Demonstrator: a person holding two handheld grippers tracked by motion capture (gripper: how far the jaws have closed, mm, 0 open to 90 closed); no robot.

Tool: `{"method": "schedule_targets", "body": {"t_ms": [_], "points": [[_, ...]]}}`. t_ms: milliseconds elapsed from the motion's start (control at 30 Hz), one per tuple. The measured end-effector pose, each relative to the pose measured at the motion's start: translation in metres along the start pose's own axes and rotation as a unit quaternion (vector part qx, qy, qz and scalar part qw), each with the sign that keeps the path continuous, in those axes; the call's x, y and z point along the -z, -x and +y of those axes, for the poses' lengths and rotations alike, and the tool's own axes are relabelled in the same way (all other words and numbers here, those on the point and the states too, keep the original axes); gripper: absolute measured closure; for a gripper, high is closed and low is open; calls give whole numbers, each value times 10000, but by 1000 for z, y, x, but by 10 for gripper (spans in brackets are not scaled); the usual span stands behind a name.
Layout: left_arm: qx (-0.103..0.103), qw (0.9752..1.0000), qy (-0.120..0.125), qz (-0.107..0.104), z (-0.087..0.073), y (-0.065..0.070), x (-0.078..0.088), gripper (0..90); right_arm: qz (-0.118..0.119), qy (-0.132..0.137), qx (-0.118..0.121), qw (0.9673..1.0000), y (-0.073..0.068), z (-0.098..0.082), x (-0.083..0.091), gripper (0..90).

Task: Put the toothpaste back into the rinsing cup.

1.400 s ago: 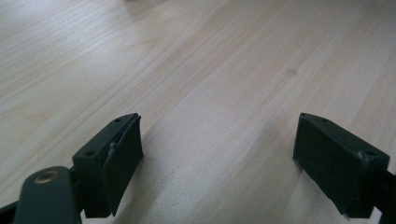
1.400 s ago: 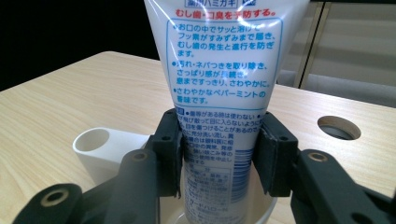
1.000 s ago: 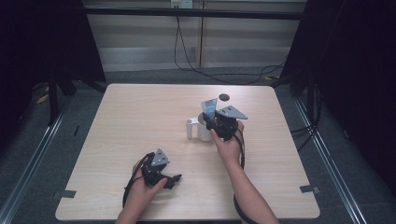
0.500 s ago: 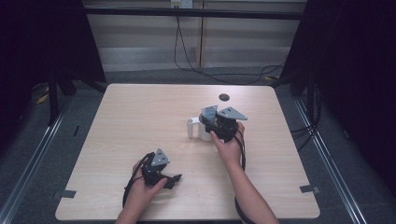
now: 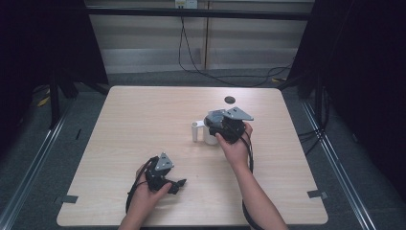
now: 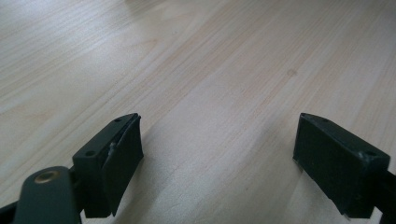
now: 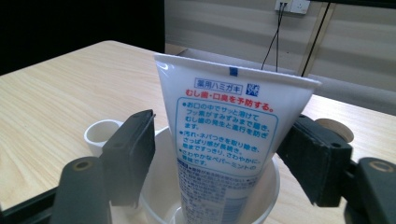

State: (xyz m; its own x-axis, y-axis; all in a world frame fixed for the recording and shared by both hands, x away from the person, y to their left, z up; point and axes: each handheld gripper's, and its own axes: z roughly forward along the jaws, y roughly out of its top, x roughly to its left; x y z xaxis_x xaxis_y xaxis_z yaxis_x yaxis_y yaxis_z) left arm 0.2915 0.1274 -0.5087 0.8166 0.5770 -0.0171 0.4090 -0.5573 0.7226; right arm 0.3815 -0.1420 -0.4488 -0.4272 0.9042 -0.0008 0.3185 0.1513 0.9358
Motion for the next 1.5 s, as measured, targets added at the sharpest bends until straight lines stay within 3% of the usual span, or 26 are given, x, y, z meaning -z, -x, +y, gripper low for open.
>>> {"method": "schedule_targets", "body": {"t_ms": [800,1233,1500], "points": [[13,10000,20,-9,0,0,-1,148,137,-119,-104,9998,6,5,9,156],[12,10000,25,-5,0,0,-1,147,228,-175,-51,9996,12,5,22,134],[16,10000,27,0,0,0,-1,148,343,-227,-139,9991,17,3,29,134]]}}
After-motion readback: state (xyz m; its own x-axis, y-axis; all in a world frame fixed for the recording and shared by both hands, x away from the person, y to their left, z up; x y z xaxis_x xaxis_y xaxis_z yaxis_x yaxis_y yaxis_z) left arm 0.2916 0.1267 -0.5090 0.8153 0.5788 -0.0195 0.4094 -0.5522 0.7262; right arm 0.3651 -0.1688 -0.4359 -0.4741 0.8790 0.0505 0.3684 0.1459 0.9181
